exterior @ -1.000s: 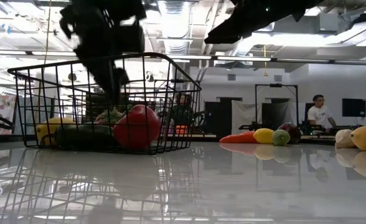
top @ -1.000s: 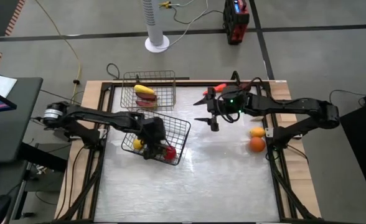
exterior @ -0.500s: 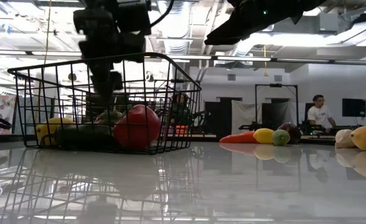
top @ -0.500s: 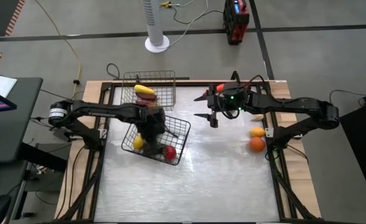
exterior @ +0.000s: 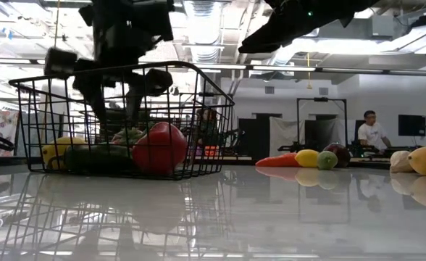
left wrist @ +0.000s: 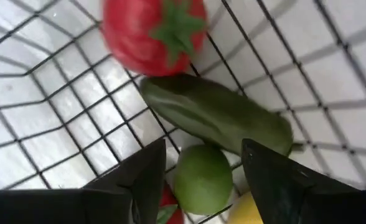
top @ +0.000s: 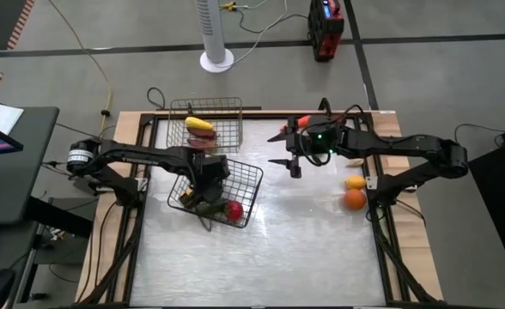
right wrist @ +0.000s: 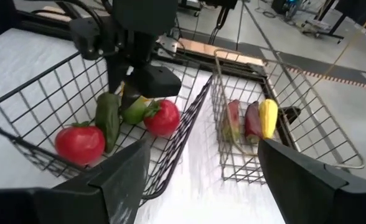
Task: Sort produce into baskets
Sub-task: Put the green chili pepper into the top wire basket
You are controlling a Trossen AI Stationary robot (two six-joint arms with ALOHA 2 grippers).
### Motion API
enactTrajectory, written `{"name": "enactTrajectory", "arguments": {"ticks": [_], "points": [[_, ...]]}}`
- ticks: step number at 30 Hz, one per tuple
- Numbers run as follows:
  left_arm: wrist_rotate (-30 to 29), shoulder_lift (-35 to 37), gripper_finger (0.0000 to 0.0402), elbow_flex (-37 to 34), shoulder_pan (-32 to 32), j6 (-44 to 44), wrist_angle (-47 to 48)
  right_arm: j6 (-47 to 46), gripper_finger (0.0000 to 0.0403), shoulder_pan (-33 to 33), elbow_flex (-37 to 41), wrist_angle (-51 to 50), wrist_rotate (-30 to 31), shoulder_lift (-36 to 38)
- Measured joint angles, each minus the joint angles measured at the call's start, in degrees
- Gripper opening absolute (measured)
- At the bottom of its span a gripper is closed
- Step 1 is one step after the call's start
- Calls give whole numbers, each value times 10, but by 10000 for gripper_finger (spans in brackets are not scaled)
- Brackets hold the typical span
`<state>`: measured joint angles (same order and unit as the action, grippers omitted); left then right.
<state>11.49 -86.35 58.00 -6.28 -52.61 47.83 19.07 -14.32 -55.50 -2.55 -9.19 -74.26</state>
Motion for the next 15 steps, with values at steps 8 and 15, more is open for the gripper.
{"name": "enactTrajectory", "arguments": {"ticks": [8, 15], "points": [[-31, 0, 196, -53, 38, -118, -111, -13, 325, 1, 12, -4, 0, 0], [-17, 0, 196, -67, 40, -53, -156, -17, 325, 0, 14, -4, 0, 0]]}}
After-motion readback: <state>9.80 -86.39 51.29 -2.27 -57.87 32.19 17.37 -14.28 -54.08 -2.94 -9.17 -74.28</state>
